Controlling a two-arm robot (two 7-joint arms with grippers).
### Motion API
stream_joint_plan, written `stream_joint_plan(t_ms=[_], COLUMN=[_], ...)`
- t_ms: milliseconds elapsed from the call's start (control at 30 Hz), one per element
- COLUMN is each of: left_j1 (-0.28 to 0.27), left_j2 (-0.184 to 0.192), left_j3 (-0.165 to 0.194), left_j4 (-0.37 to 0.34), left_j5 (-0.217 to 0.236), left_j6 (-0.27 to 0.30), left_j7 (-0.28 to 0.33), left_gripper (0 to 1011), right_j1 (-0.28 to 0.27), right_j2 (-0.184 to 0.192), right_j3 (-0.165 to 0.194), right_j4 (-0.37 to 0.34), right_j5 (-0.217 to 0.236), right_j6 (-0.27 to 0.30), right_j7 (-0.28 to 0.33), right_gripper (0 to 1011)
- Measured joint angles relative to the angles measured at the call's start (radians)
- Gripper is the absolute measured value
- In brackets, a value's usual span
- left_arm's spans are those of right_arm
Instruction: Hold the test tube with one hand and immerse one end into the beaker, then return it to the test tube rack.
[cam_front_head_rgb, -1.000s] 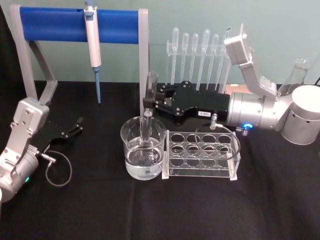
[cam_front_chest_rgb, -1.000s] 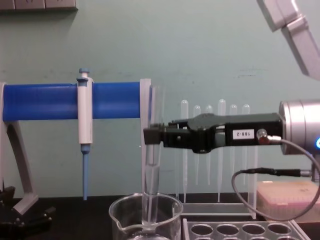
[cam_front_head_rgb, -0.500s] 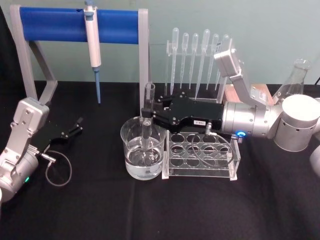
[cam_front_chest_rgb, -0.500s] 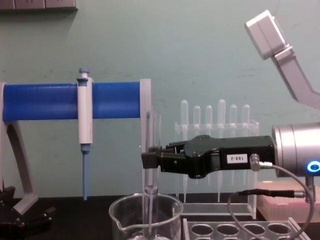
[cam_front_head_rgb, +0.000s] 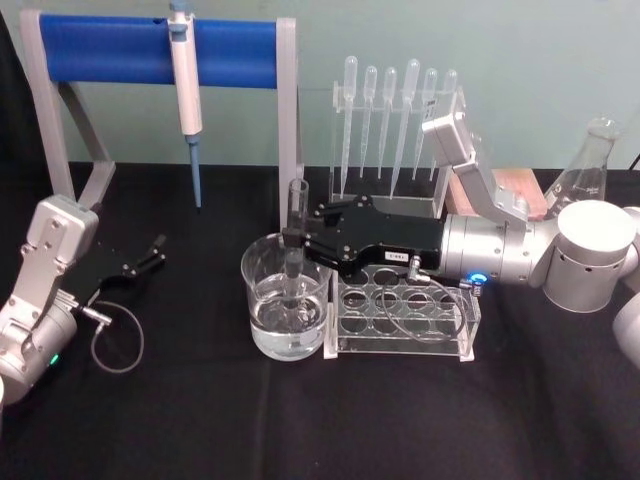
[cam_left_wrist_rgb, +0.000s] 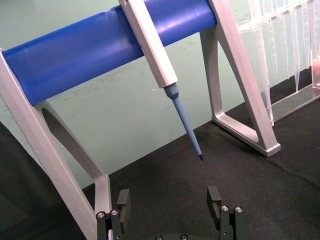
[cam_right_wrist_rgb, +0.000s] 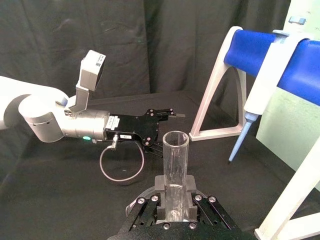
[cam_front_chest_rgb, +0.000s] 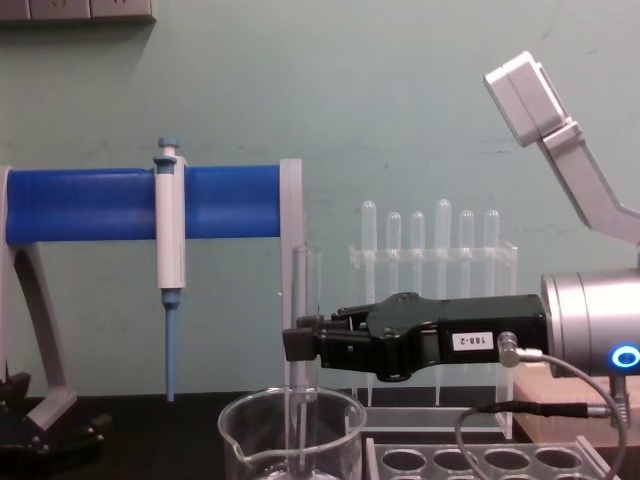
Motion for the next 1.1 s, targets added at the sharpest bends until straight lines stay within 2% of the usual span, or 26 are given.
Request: stream_joint_plan(t_ms=[1100], left_j1=[0.000], left_j2=[0.000], left_j3=[0.000], left_j4=[0.000], left_j5=[0.000], left_j6=[0.000], left_j7=[0.000], left_gripper=[1000], right_j1=[-0.017], right_j2=[0.012], right_j3=[-0.008], right_j4=[-0.032], right_j5=[-0.024], right_j6=[0.038], right_j7=[-0.012], right_gripper=[225])
